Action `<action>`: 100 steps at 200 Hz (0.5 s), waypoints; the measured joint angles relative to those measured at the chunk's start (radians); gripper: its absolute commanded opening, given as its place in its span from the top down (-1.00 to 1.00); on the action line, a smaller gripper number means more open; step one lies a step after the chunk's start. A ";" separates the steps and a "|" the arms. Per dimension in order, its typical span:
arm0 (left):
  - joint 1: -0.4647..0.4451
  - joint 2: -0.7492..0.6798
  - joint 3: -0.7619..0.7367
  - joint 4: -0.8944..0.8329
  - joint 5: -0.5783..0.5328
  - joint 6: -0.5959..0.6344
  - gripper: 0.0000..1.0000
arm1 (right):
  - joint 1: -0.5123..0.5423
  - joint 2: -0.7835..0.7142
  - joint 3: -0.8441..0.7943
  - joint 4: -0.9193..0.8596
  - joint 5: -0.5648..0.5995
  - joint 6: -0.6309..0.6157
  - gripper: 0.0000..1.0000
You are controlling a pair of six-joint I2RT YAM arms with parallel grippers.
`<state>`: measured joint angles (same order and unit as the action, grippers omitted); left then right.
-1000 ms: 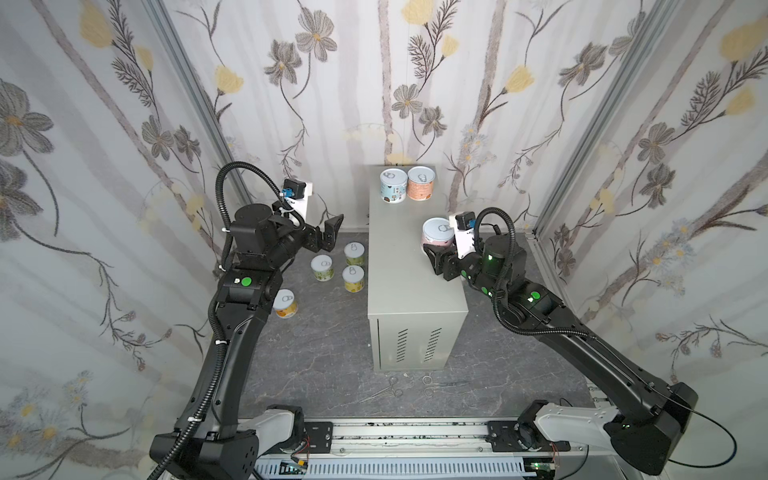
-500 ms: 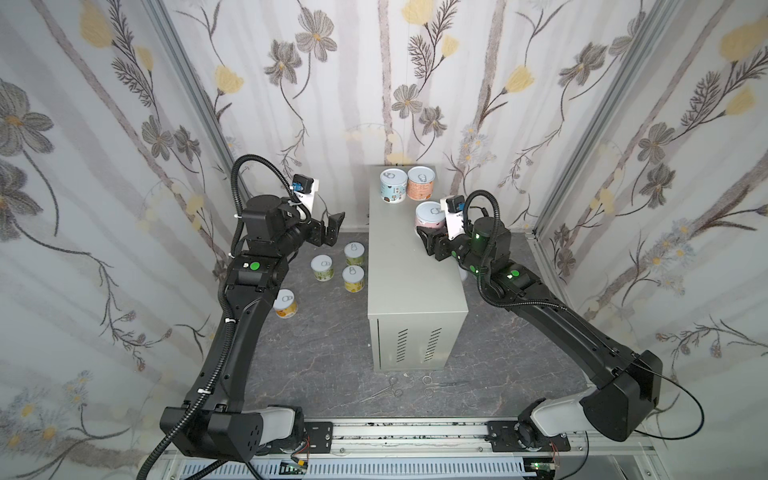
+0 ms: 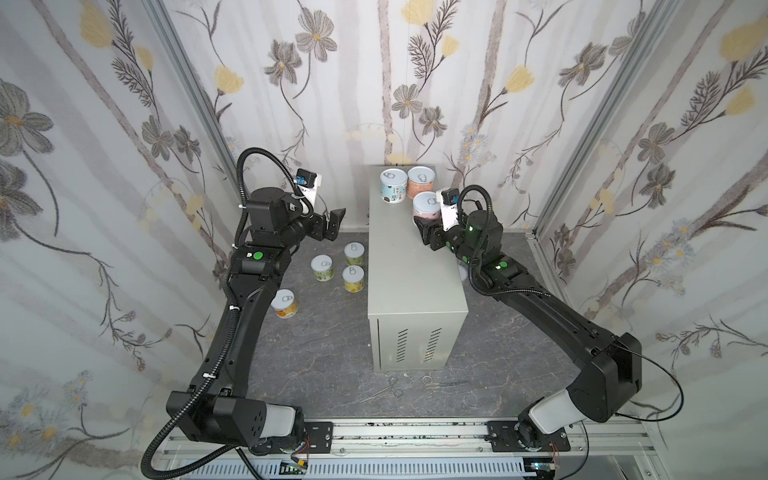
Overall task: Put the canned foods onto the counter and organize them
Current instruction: 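Carry the pink can toward the light-blue and orange cans with the right gripper, then lower the pink can in front of the two cans with the right gripper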
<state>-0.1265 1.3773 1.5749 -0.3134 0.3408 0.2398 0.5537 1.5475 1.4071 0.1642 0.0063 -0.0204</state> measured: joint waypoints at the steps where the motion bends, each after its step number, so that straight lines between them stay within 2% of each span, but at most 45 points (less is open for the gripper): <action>1: 0.000 0.000 0.000 0.000 0.000 0.000 -1.00 | 0.000 0.001 0.001 0.002 0.000 0.000 -0.26; 74: 0.000 0.006 0.003 -0.011 0.000 0.001 -1.00 | -0.016 0.050 0.049 0.000 -0.032 -0.003 -0.47; 100: 0.000 0.006 0.003 -0.014 0.000 0.001 -1.00 | -0.016 0.068 0.066 0.005 -0.047 -0.003 -0.49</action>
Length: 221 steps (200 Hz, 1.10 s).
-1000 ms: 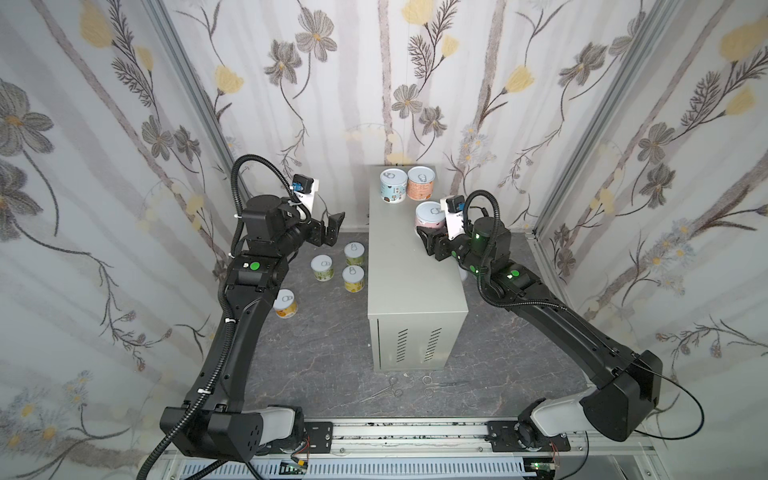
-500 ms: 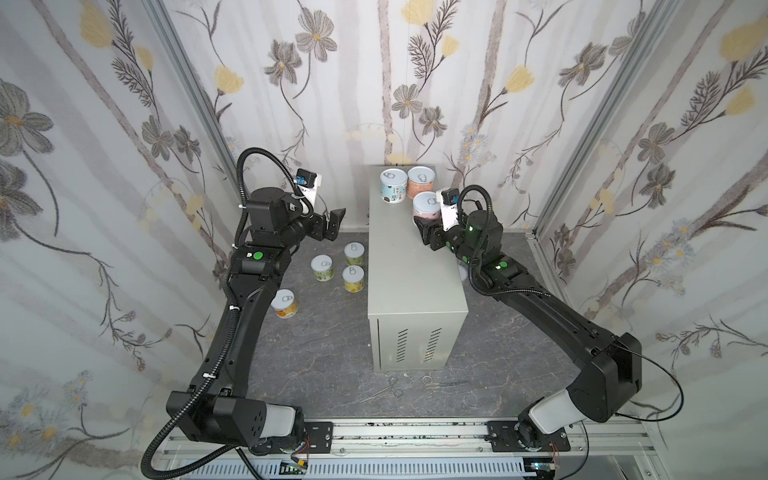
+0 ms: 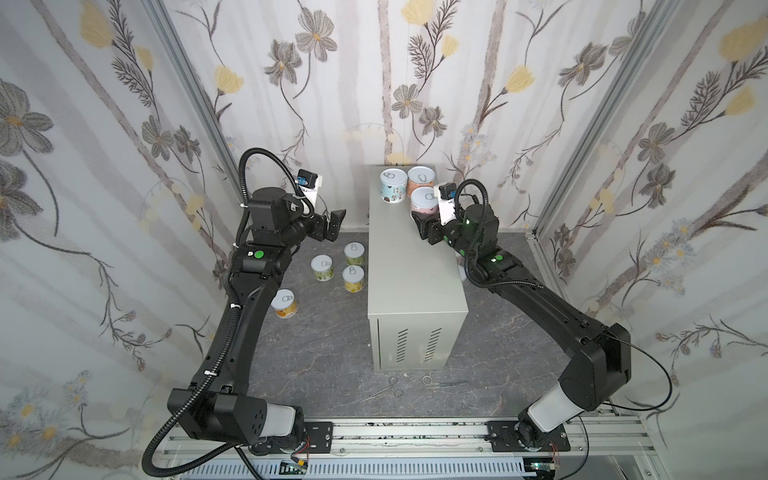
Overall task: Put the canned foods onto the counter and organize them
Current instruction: 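Lower the pink can in front of the two cans with the right gripper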
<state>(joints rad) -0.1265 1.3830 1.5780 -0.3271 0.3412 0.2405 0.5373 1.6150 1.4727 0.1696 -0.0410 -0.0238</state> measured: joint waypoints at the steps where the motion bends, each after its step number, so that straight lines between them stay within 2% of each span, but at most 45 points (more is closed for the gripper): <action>1: 0.000 0.000 0.000 0.000 0.000 0.000 -1.00 | 0.000 0.000 0.000 0.000 -0.001 0.000 -0.49; 80: 0.000 0.000 0.004 -0.010 0.000 0.000 -1.00 | -0.009 0.018 0.032 -0.026 -0.016 0.001 -0.71; 129: 0.000 -0.005 0.004 -0.014 0.003 0.000 -1.00 | -0.009 0.018 0.034 -0.031 -0.017 0.000 -0.72; 164: 0.000 -0.009 0.004 -0.014 0.003 0.000 -1.00 | -0.009 0.013 0.021 -0.014 -0.016 0.000 -0.62; 221: 0.000 -0.011 0.004 -0.016 0.005 0.000 -1.00 | -0.012 0.013 0.025 -0.016 -0.016 0.000 -0.58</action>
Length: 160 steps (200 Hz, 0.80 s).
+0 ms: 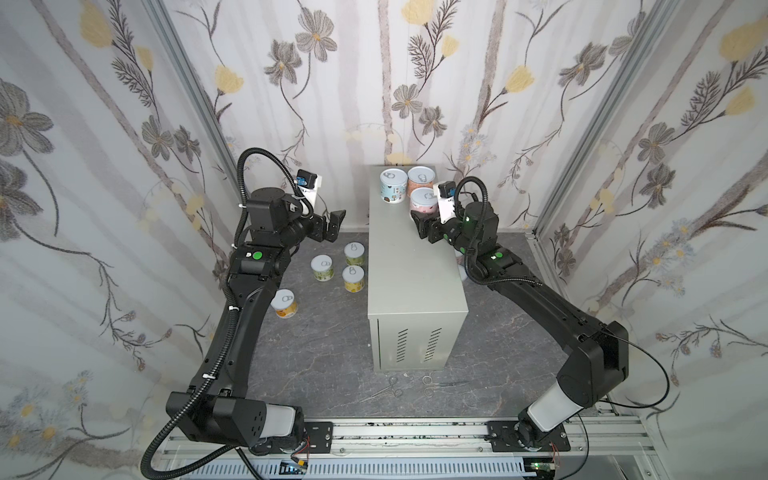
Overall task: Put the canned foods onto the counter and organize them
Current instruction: 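Lower the pink can in front of the two cans with the right gripper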
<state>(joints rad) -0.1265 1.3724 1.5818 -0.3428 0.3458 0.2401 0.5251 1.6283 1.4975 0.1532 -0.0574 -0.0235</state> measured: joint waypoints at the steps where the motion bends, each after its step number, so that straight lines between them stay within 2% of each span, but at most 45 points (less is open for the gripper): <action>1: 0.000 0.000 0.000 0.000 0.000 0.000 -1.00 | 0.000 0.000 0.000 0.000 0.000 0.000 -0.58; 160: 0.000 -0.007 0.000 -0.005 0.003 0.000 -1.00 | -0.020 0.072 0.074 0.000 -0.023 0.000 -0.52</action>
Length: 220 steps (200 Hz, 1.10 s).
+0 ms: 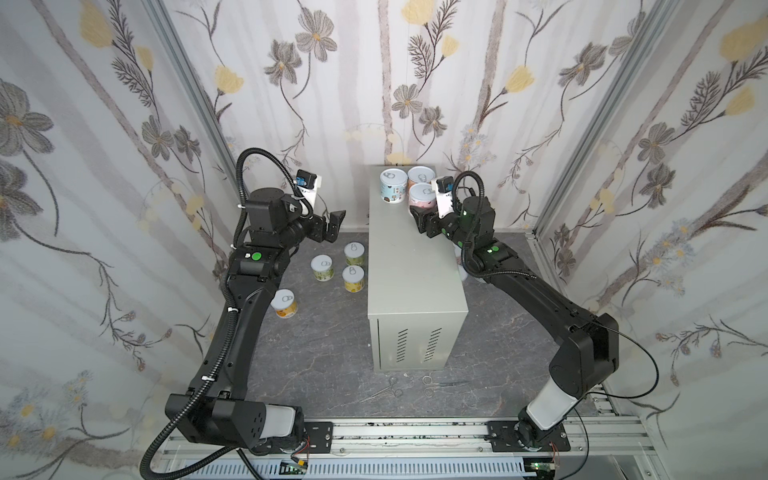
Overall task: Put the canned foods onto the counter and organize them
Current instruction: 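Lower the pink can in front of the two cans with the right gripper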
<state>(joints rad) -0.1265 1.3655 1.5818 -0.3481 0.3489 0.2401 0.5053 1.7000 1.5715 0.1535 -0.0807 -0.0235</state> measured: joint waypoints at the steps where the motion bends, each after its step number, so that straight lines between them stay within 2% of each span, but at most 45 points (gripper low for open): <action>1: 0.000 0.000 0.000 0.000 0.000 0.000 -1.00 | 0.000 0.000 0.000 0.000 0.000 0.000 -0.52; 101: 0.000 0.001 0.000 -0.008 0.000 0.000 -1.00 | -0.009 0.025 0.033 -0.010 -0.018 0.000 -0.56; 156: 0.000 0.000 0.000 -0.016 0.000 0.000 -1.00 | -0.010 0.026 0.035 -0.012 -0.020 0.000 -0.79; 220: 0.000 -0.016 -0.023 -0.026 -0.007 0.000 -1.00 | -0.010 0.026 0.038 -0.018 -0.023 0.000 -0.90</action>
<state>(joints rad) -0.1265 1.3495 1.5585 -0.3740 0.3416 0.2398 0.4950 1.7264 1.6096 0.1356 -0.1032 -0.0235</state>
